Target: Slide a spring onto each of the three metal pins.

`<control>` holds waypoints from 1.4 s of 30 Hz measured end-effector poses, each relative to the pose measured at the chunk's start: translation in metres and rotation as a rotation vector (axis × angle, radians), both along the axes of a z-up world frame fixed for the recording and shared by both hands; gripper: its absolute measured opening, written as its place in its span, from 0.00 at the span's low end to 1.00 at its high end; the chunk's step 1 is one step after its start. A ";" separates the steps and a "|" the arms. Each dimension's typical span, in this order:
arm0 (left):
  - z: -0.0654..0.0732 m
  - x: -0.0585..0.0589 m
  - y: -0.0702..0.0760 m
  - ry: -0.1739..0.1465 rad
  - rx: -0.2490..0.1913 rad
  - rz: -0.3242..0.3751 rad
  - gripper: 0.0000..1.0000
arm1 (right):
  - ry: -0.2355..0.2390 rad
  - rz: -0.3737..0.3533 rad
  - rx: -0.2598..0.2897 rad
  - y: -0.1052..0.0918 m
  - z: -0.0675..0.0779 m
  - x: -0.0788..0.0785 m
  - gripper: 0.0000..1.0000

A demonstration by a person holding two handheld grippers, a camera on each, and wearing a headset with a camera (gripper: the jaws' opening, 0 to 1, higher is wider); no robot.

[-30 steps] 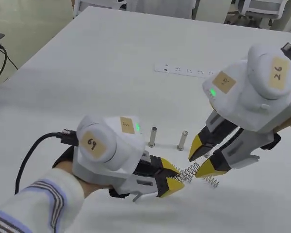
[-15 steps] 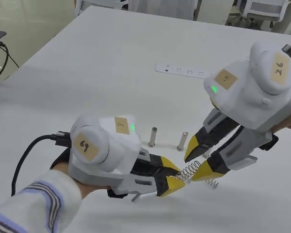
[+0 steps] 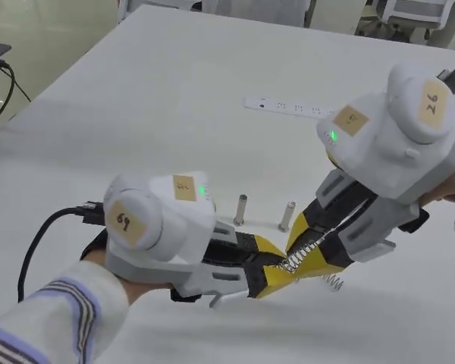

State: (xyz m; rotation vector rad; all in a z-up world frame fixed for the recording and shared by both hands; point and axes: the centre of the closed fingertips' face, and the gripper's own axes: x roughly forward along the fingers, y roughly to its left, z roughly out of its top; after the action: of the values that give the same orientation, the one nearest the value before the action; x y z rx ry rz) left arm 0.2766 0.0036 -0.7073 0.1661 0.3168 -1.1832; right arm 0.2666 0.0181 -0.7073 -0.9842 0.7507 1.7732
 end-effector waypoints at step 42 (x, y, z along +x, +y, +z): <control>-0.006 -0.004 -0.003 0.020 -0.018 0.003 0.02 | -0.081 0.066 -0.109 0.002 -0.004 -0.006 0.08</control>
State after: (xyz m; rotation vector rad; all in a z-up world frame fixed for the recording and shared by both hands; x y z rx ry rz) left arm 0.2724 0.0004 -0.7133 0.1382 0.3245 -1.1851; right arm 0.2606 0.0197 -0.7110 -1.1589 0.7776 1.7527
